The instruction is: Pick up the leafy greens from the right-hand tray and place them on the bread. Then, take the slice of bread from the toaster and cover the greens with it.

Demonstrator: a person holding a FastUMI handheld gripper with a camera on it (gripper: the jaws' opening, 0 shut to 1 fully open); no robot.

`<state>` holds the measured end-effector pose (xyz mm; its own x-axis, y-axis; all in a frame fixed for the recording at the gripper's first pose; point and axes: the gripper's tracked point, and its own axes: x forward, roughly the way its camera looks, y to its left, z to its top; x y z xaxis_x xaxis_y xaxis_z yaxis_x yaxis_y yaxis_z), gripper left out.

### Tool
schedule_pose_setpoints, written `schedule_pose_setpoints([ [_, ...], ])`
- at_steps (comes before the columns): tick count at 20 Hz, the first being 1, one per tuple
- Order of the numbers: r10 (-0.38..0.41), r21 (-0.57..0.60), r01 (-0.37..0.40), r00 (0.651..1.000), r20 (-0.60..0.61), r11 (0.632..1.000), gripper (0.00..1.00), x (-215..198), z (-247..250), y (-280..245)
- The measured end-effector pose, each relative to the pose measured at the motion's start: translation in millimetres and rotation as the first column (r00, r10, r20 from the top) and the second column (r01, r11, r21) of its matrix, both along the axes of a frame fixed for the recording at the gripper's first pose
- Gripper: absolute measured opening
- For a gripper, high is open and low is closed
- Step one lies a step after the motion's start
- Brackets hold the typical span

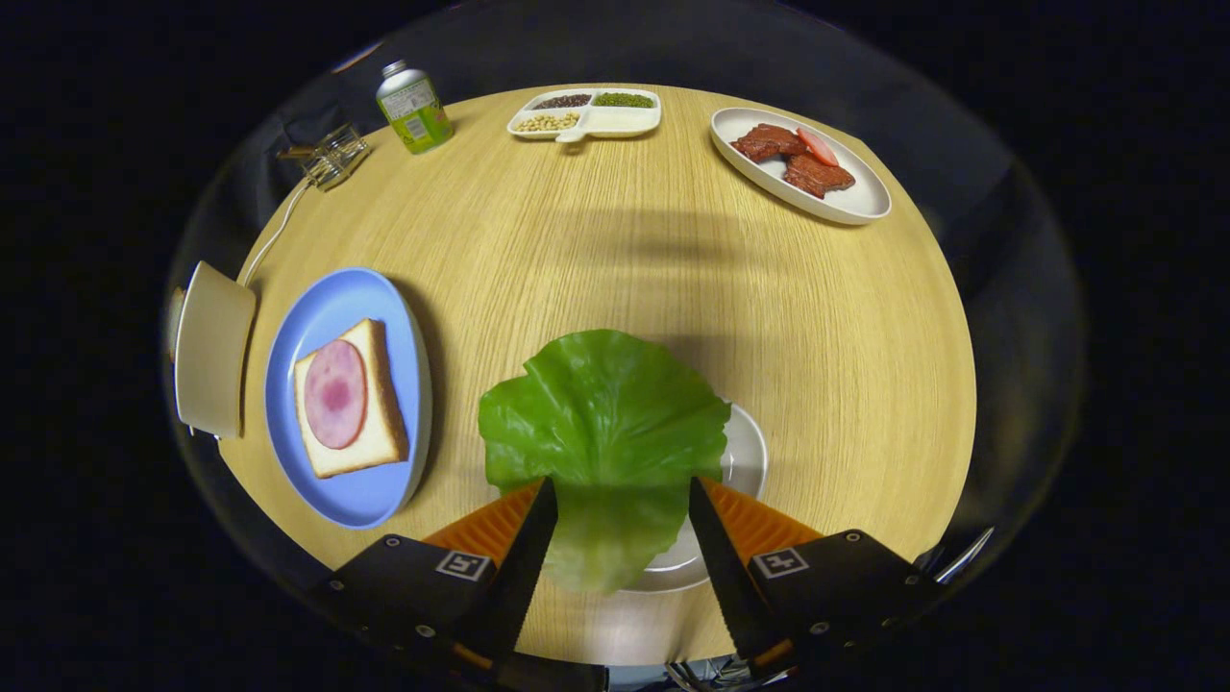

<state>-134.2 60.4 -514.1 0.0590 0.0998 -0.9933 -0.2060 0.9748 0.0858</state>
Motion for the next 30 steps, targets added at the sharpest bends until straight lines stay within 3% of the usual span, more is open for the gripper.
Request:
schedule_pose_setpoints([
  [9,-0.017,0.008,0.017,1.000,-0.019,1.000,0.68,-0.7,-5.4,4.5],
  [12,-0.024,0.006,0.024,1.000,-0.015,1.000,0.57,-0.3,-5.4,3.4],
  [17,-0.038,0.004,0.038,0.999,0.002,0.999,0.15,0.6,-5.0,5.6],
  [19,-0.053,0.002,0.053,0.999,0.001,0.999,0.07,0.8,-4.4,4.5],
  [24,-0.117,0.067,0.115,0.993,0.015,0.991,0.02,6.1,14.1,12.4],
  [30,-0.094,0.140,0.082,0.992,0.083,0.987,0.02,19.3,59.0,36.2],
])
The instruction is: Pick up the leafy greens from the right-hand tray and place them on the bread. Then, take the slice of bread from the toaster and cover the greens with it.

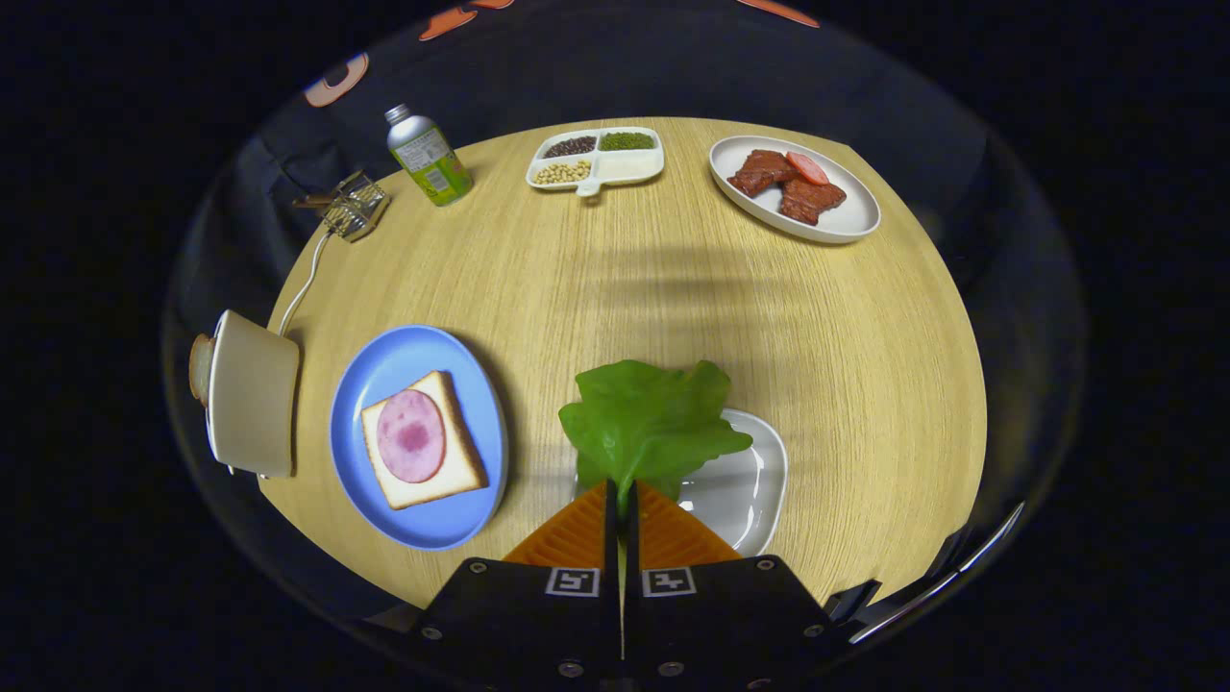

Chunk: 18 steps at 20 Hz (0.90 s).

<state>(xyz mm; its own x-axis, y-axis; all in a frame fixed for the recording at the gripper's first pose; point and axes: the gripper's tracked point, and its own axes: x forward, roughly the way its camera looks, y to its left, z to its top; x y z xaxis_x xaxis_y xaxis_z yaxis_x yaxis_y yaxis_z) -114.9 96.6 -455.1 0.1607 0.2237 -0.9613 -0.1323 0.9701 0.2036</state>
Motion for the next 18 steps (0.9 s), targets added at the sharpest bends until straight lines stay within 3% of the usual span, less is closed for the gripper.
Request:
schedule_pose_setpoints([
  [12,0.098,0.116,-0.101,0.995,0.029,0.988,0.02,-6.3,43.9,79.2],
  [18,0.189,0.178,-0.191,0.982,0.028,0.965,0.02,-16.8,51.1,135.2],
])
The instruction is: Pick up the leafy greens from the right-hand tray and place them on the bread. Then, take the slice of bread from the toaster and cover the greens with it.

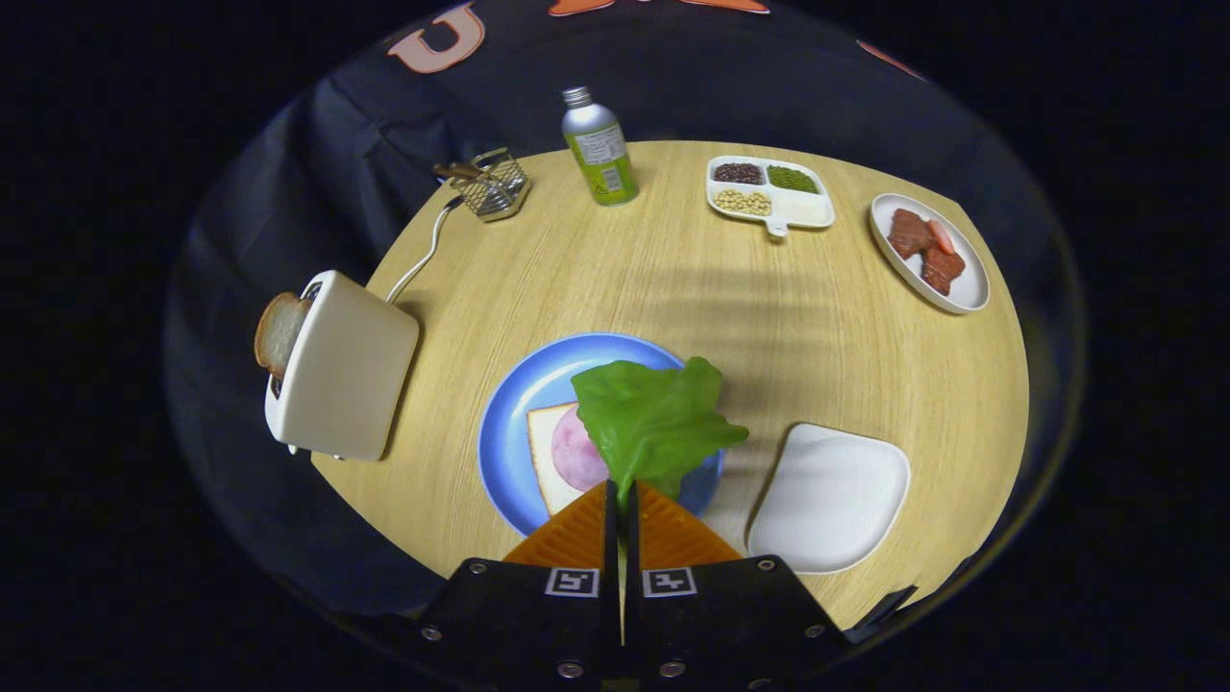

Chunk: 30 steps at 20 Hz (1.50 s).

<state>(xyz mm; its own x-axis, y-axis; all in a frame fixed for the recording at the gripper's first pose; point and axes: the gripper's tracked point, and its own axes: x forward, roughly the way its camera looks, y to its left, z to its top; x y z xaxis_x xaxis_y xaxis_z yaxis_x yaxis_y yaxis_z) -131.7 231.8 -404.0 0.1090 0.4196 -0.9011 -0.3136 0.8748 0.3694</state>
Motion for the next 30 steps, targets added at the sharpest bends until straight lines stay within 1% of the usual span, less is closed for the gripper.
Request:
schedule_pose_setpoints([
  [4,0.048,0.027,-0.047,0.999,-0.018,0.999,0.02,-6.2,-1.2,29.6],
  [8,0.083,0.027,-0.082,0.996,-0.035,0.996,0.02,-9.6,-8.3,47.0],
  [12,0.104,-0.026,-0.105,0.994,-0.039,0.994,0.03,-8.9,-26.5,46.4],
  [14,0.094,-0.029,-0.096,0.994,-0.054,0.995,0.03,-9.4,-33.7,47.1],
  [17,0.071,-0.098,-0.074,0.997,-0.042,0.992,0.04,-2.6,-47.4,34.3],
  [20,0.070,-0.142,-0.073,0.997,-0.031,0.987,0.05,-1.8,-55.8,28.5],
  [22,0.075,-0.148,-0.079,0.997,-0.033,0.986,0.07,-2.6,-57.4,29.6],
  [24,0.068,-0.146,-0.072,0.997,-0.031,0.987,0.11,-1.9,-55.2,32.5],
  [26,0.049,-0.146,-0.054,0.998,-0.040,0.988,0.17,-0.9,-47.7,33.6],
  [27,0.034,-0.139,-0.041,0.998,-0.050,0.989,0.21,-0.4,-40.9,33.4],
  [30,0.001,-0.139,-0.004,1.000,-0.023,0.990,0.26,12.7,-17.6,36.2],
])
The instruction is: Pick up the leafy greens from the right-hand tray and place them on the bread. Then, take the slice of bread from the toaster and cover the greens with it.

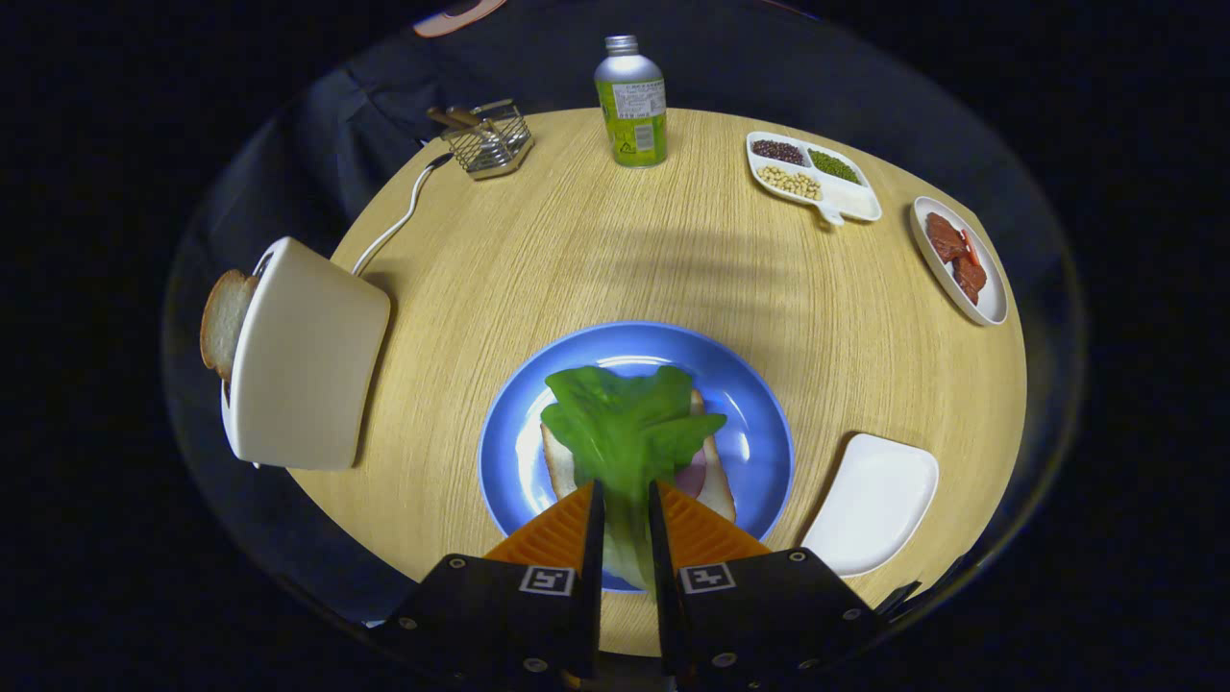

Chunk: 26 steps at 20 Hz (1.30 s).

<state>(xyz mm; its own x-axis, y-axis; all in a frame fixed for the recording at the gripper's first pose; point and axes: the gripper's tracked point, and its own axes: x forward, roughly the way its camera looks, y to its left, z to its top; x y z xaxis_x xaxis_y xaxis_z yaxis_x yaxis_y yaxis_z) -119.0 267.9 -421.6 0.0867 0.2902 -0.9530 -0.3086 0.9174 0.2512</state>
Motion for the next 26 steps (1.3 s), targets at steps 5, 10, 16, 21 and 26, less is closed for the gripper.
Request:
schedule_pose_setpoints([
  [5,0.028,-0.100,-0.024,0.999,0.037,0.995,0.35,10.5,9.8,-12.4],
  [10,-0.033,0.031,0.031,0.997,0.063,0.999,0.41,20.9,71.1,28.3],
  [16,0.014,0.102,-0.029,0.989,0.146,0.994,0.61,36.2,146.2,91.7],
  [21,0.084,0.146,-0.106,0.986,0.146,0.984,0.82,26.2,175.0,154.5],
  [26,0.102,0.224,-0.112,0.993,0.056,0.968,0.86,13.9,185.0,209.6],
])
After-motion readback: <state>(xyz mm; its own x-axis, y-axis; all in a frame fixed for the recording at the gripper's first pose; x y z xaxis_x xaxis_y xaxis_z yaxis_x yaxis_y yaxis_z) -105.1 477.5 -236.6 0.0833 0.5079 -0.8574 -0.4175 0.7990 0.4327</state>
